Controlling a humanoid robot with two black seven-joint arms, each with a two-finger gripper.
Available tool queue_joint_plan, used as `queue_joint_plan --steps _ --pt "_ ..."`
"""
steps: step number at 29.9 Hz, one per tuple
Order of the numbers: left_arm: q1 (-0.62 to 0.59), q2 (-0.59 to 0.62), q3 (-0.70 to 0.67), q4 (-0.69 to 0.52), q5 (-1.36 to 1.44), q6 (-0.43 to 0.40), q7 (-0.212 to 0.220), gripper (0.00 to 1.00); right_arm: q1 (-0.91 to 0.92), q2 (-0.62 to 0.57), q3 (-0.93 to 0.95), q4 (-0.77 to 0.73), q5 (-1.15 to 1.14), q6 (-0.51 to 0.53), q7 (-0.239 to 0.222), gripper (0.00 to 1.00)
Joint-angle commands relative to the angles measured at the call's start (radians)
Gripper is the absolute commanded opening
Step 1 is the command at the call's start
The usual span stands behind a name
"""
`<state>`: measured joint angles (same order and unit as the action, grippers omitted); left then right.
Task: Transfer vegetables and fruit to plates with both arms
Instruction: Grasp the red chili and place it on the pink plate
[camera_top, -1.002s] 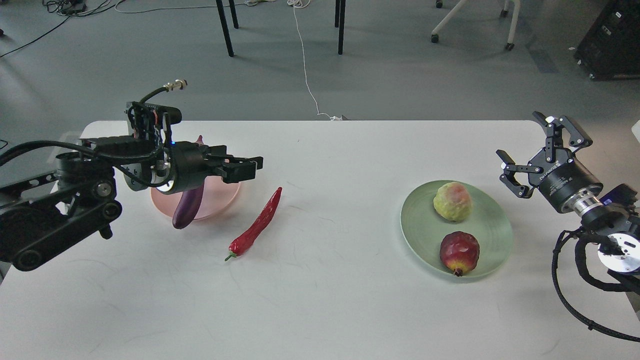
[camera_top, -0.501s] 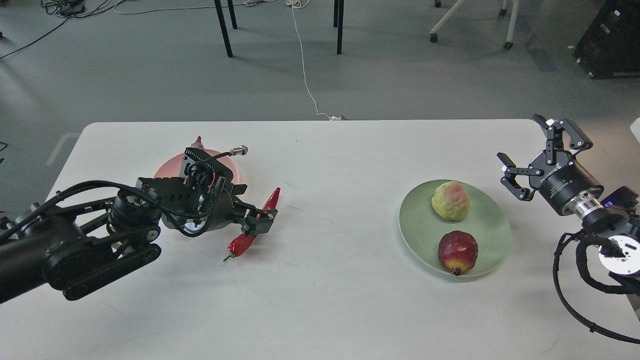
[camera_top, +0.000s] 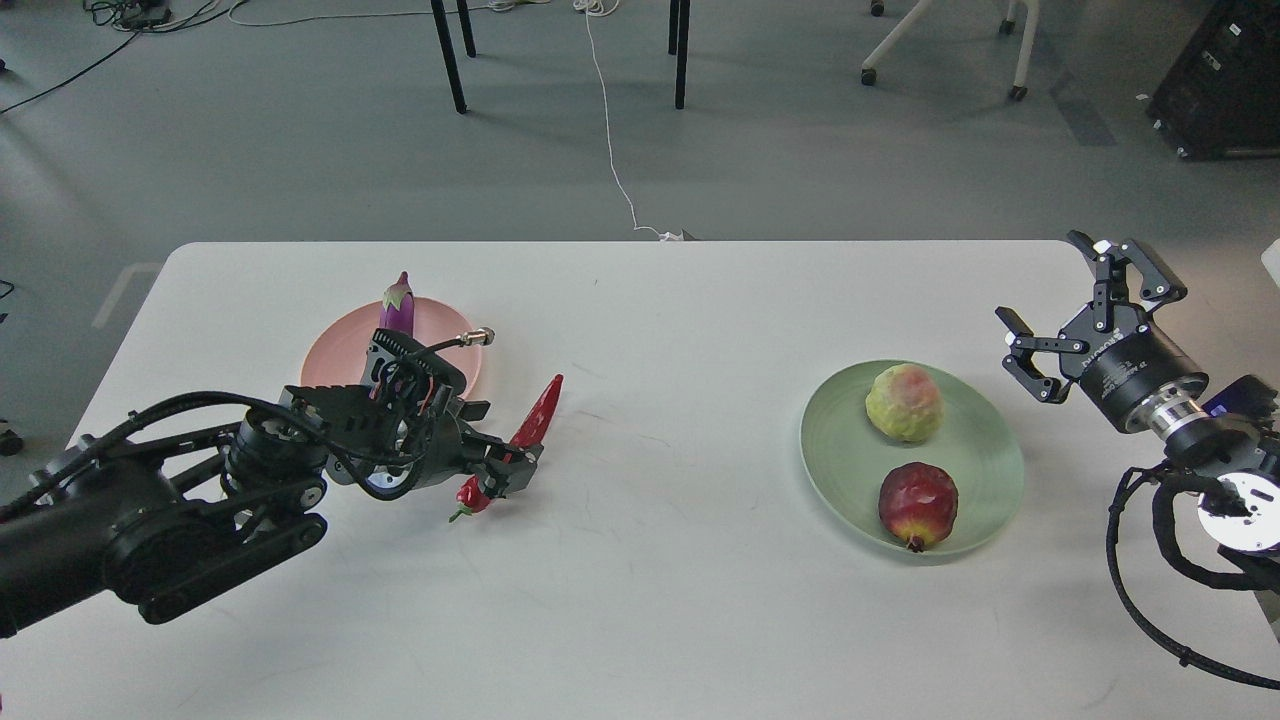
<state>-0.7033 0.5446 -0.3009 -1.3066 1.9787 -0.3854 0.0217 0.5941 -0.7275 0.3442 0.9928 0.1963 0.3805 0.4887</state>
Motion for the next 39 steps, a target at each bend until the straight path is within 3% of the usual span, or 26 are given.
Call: queue_joint_plan --steps 1,10,12,15,16,24,31,39 --pt "0.016 -0.002 -0.001 0.004 -0.001 -0.001 -0.002 0.71 0.000 0.000 0.001 0.001 0.000 0.000 0.000 0.99" --pt "0.024 -0.018 -0.001 0.012 -0.006 -0.006 -0.003 0.63 0.000 0.000 0.001 0.000 0.000 0.000 0.000 0.99" --pt "0.024 -0.020 -0.001 0.012 -0.006 -0.007 -0.003 0.52 0.000 0.000 0.001 0.001 0.000 0.000 0.000 0.99" --pt "0.022 -0.020 -0.003 0.010 -0.005 -0.017 -0.002 0.21 0.000 0.000 0.001 0.000 0.000 0.000 0.000 0.99" --pt "0.022 -0.020 -0.004 0.007 -0.005 -0.017 0.000 0.15 0.000 0.000 0.001 0.000 0.000 0.000 0.000 0.99" --pt "0.021 -0.018 -0.015 -0.005 -0.038 -0.013 0.010 0.09 0.000 0.002 0.003 0.001 0.000 0.000 0.000 0.99" --pt "-0.002 -0.008 -0.056 -0.019 -0.246 0.020 0.119 0.09 0.001 0.000 0.001 0.001 0.000 0.000 0.000 0.99" --pt "-0.044 0.124 -0.130 -0.003 -0.440 0.023 0.138 0.10 0.001 0.002 0.001 0.001 0.000 0.000 0.000 0.99"
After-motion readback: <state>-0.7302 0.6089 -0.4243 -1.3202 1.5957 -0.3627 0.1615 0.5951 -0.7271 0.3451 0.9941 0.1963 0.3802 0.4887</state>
